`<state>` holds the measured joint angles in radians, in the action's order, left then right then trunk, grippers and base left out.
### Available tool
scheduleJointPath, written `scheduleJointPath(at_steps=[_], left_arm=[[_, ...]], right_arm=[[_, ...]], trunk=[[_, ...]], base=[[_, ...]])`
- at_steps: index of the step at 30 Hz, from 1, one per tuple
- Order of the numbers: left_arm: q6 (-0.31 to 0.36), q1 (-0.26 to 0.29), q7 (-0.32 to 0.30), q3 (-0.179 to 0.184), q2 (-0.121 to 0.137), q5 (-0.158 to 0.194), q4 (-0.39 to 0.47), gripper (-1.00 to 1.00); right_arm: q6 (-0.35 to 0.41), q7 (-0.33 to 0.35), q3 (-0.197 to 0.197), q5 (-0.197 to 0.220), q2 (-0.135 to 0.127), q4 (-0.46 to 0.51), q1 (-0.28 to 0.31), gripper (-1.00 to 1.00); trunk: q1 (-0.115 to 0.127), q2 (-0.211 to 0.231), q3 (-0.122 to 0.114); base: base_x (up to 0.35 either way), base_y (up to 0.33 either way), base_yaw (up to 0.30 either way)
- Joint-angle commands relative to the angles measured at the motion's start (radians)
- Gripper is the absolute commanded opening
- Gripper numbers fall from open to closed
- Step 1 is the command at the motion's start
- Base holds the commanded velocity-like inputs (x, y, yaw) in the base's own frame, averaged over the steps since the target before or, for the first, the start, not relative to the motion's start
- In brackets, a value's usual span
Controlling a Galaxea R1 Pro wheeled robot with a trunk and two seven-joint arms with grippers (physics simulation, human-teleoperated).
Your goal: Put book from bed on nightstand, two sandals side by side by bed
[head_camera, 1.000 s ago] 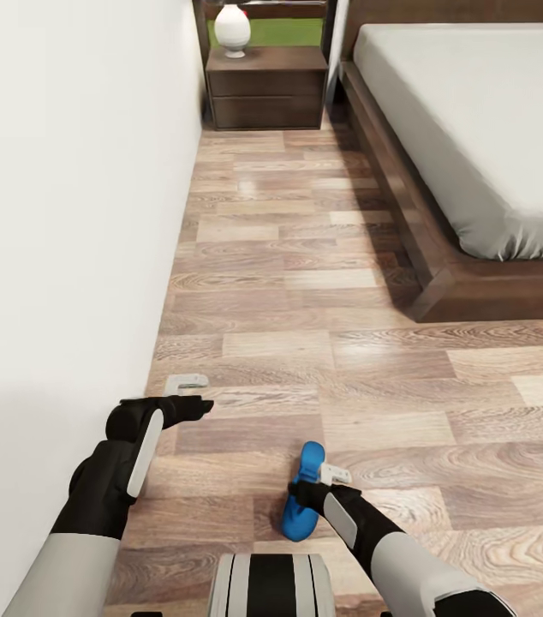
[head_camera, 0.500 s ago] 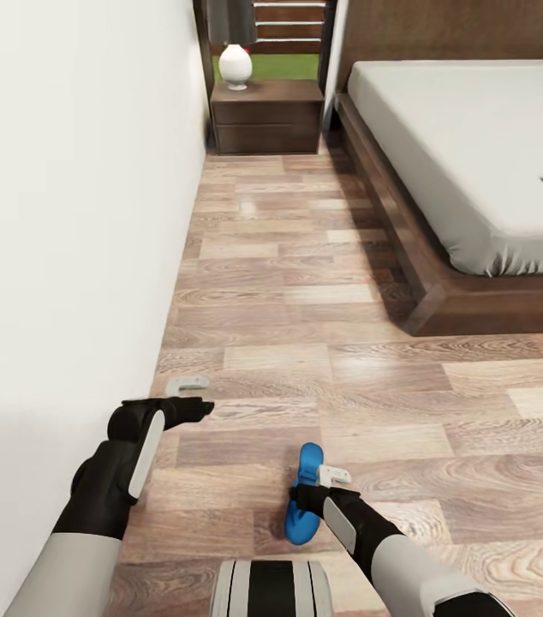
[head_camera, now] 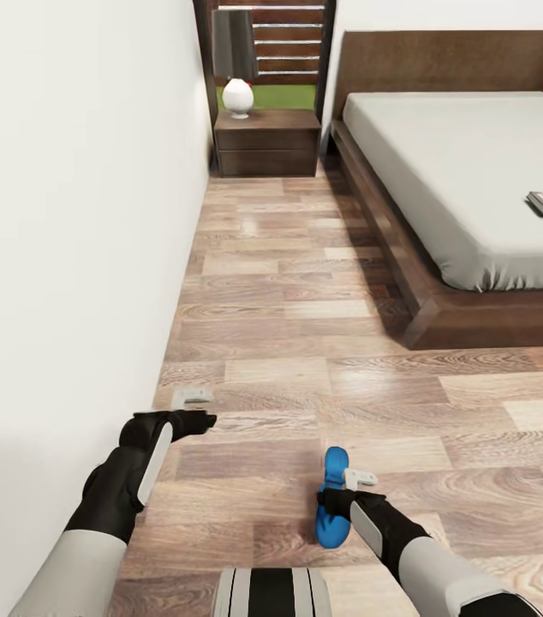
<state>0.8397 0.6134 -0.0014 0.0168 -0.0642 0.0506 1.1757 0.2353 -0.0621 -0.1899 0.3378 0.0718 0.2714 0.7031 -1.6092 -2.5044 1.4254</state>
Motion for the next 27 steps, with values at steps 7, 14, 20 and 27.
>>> scheduleJointPath(at_steps=[7,14,20,27], left_arm=[[-0.053,0.001,0.006,0.0,0.001,0.001,-0.113,1.0],[-0.208,0.001,0.007,0.001,0.001,-0.002,-0.356,1.0],[-0.3,0.002,0.007,0.002,0.002,0.0,-0.529,1.0],[-0.365,0.002,0.007,0.002,0.002,-0.003,-0.592,1.0]], right_arm=[[0.002,-0.004,-0.013,0.015,-0.031,0.003,-0.022,-1.0],[0.0,-0.006,-0.015,0.015,-0.042,0.001,-0.034,-1.0],[-0.031,-0.005,-0.015,0.015,-0.052,0.002,-0.046,-1.0],[-0.05,-0.006,-0.016,0.015,-0.062,0.001,-0.052,-1.0]], trunk=[[0.003,0.001,-0.027],[0.006,0.003,-0.054],[0.009,0.004,-0.079],[0.036,0.053,-0.109]], base=[[0.0,0.0,0.0],[0.0,0.0,0.0],[0.0,0.0,0.0],[0.0,0.0,0.0]])
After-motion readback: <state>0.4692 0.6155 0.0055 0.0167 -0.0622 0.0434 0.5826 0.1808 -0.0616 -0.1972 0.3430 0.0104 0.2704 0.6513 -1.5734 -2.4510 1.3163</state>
